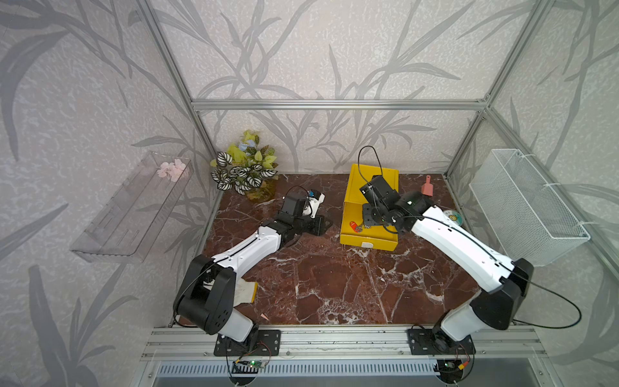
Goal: Take the keys out of the drawer
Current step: Pick up the key from the drawer.
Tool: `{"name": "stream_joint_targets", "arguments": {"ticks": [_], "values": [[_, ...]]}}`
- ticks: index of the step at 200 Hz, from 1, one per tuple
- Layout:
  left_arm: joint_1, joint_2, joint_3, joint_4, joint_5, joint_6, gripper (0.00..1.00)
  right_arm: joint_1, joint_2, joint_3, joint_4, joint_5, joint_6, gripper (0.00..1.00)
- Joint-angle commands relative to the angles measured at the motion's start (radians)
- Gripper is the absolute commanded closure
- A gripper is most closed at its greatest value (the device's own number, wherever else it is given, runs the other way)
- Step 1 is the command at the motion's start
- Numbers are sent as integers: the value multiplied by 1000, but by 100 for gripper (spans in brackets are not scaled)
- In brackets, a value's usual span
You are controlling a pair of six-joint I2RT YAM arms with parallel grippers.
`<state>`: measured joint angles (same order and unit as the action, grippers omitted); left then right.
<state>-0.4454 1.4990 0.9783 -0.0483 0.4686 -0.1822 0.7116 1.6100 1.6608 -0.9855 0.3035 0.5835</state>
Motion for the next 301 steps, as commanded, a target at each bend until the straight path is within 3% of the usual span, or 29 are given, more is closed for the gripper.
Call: {"name": "stream_joint_targets", "arguments": {"ticks": [1, 25, 93, 134, 159, 301], "values": [[-3, -83, -14, 95, -27, 91, 51, -19, 43, 110, -56, -83, 11, 53], [-2, -105, 3, 62, -85, 119, 49, -52, 115, 178, -122, -100, 20, 53], [-3, -43, 110, -53, 5, 318, 48, -73, 231, 233, -202, -128, 101, 56], [-3, 12, 170, -93, 38, 408, 48, -73, 317, 369, -364, -80, 138, 58], [-3, 27, 175, -89, 41, 414, 48, -71, 341, 401, -434, -79, 159, 59], [2, 6, 178, -119, 17, 457, 48, -71, 371, 353, -428, -168, 157, 69]]}}
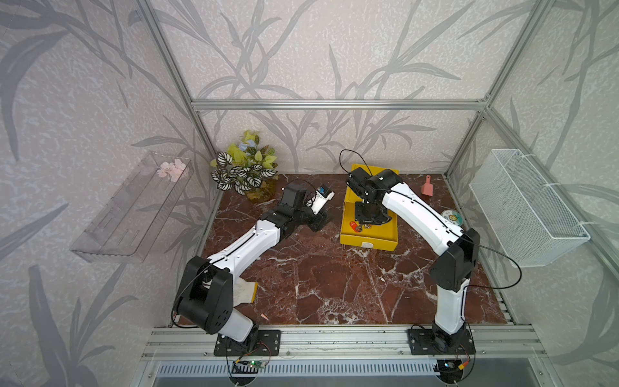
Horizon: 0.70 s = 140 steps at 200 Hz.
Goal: Take the keys out of the drawer
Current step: Pick up the key from the drawer.
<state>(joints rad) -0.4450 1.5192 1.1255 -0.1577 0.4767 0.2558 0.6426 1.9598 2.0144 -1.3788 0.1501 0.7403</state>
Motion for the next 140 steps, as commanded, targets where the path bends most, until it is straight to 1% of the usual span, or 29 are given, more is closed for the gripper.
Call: {"name": "stream_joint_targets", "arguments": {"ticks": [1, 16, 55, 84, 100, 113, 140], "values": [[1, -14, 32, -9, 9, 19, 48, -1, 21, 0, -36, -15, 2, 69], [1, -8, 40, -13, 8, 19, 48, -6, 22, -5, -47, -15, 13, 70], [2, -10, 45, -20, 5, 20, 48, -14, 5, -35, -42, -17, 30, 78], [2, -12, 45, -17, 2, 22, 48, -18, 5, -44, -44, -35, 27, 79], [2, -14, 46, -14, 0, 23, 48, -18, 4, -43, -44, -35, 24, 84], [2, -14, 49, -14, -3, 25, 48, -17, -2, -42, -44, -33, 24, 85], [2, -19, 52, -14, -6, 31, 48, -18, -9, -39, -47, -30, 19, 96]]}}
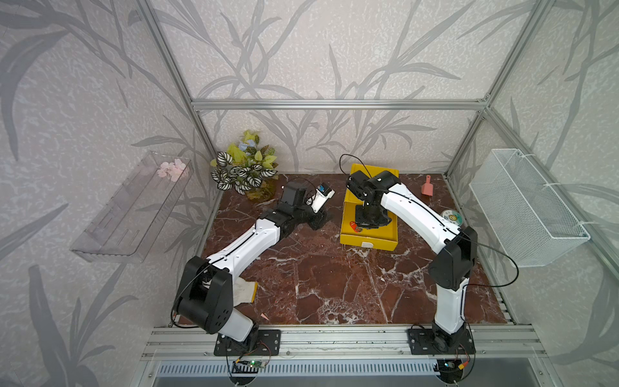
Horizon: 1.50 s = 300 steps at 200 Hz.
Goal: Take the keys out of the drawer
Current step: Pick up the key from the drawer, then place the key at the center of the board.
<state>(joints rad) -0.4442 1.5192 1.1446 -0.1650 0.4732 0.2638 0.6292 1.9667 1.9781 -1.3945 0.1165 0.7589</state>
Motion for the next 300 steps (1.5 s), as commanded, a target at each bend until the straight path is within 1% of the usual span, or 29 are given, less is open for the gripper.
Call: {"name": "stream_joint_targets", "arguments": {"ticks": [1, 36, 43, 66, 99, 129, 170, 177, 199, 231, 250, 254, 282, 300], "values": [[2, -19, 33, -6, -3, 23, 48, -4, -15, -2, -32, 3, 1, 97], [1, -20, 46, -6, -11, 32, 48, -5, -16, 30, -52, -5, -18, 97], [1, -18, 51, -5, -15, 32, 48, -3, -12, 48, -58, -15, -28, 100], [1, -15, 73, -5, -24, 35, 48, -2, -2, 113, -102, -38, -39, 100], [2, -5, 119, -6, -28, 51, 48, -3, -9, 184, -152, -6, -61, 100], [1, -2, 148, -7, -31, 68, 48, -3, 0, 256, -183, -29, -91, 100], [0, 1, 186, -20, -37, 88, 49, -1, -20, 320, -179, -55, -115, 100], [0, 2, 195, -26, -34, 95, 49, -1, -26, 331, -179, -57, -146, 100], [-2, 13, 233, -53, -29, 116, 50, 0, -55, 337, -181, -57, -153, 100], [-10, 11, 259, -79, -26, 153, 51, -1, -138, 292, -168, -31, -151, 100], [-20, 3, 266, -81, -27, 173, 52, -1, -213, 222, -154, 1, -128, 100], [-22, 4, 267, -84, -27, 180, 52, -1, -231, 201, -149, 10, -93, 100], [-47, 5, 295, -129, -6, 257, 53, -4, -409, 16, -98, 87, -3, 100], [-60, 9, 307, -145, 2, 283, 53, -29, -498, -77, -118, 115, 80, 100]]}}
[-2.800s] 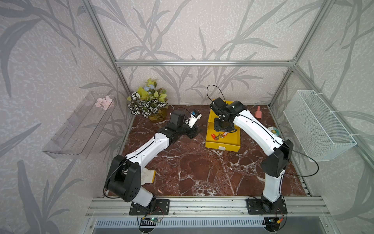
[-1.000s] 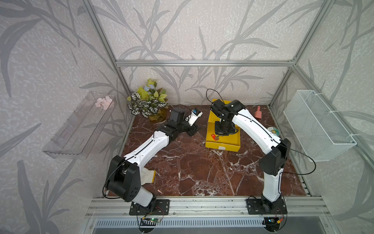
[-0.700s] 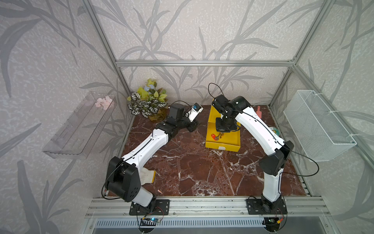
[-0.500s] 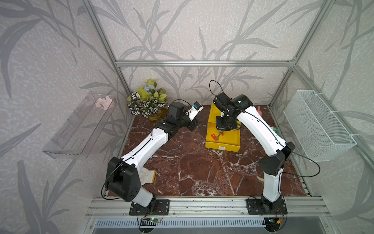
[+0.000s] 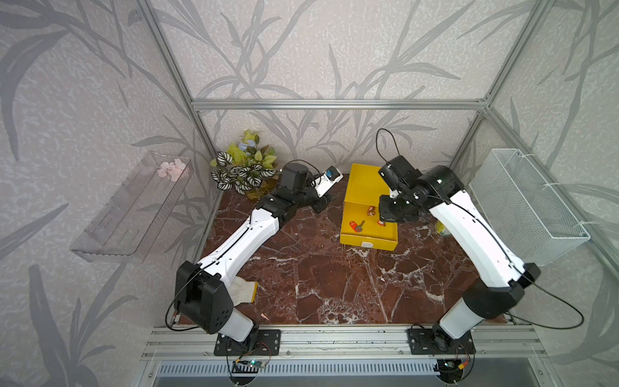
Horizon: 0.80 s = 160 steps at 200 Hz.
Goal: Take the keys out of the drawer
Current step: Place the key at the center of the board.
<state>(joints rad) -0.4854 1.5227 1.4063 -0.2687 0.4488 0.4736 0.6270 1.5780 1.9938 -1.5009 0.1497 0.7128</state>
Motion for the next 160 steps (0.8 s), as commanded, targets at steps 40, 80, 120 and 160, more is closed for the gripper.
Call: {"name": "stream_joint_targets", "arguments": {"ticks": [40, 80, 120, 160], "values": [[-59, 25, 76, -42, 47, 82, 54, -160, -234, -266, -80, 5, 229, 100], [-90, 72, 120, -85, 87, 82, 55, -318, -290, -479, -27, -104, 179, 100], [-101, 103, 149, -137, 82, 124, 56, -396, -277, -694, 202, -170, 150, 100], [-109, 123, 185, -181, 48, 153, 55, -458, -213, -883, 400, -245, 165, 100]]}}
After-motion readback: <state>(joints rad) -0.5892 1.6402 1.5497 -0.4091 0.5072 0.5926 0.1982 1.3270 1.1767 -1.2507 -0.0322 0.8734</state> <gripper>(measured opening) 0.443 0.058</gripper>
